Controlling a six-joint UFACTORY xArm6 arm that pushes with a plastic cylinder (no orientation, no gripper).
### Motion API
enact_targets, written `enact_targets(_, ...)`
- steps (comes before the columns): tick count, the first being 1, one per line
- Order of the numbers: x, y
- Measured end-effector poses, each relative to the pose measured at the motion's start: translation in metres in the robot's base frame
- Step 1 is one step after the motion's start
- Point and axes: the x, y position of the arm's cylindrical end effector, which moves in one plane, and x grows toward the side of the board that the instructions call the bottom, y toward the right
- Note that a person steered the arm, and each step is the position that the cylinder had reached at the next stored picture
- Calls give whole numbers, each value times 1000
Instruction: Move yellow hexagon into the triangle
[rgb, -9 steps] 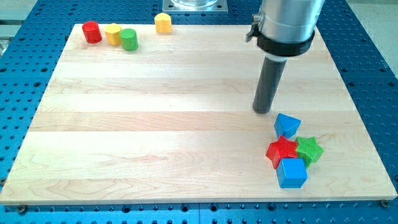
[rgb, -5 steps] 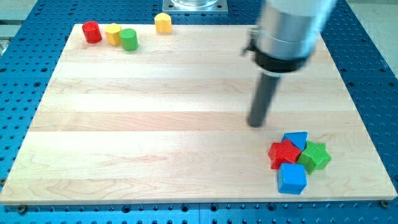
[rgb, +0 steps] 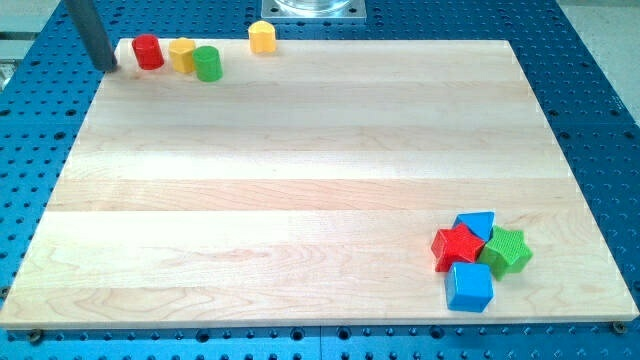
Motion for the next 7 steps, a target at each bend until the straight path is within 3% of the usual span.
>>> enact_targets(3,-5,40)
enact_targets(4,49,89)
enact_targets(5,44,77)
enact_targets(6,-2,32)
enact_targets(7,-41,69)
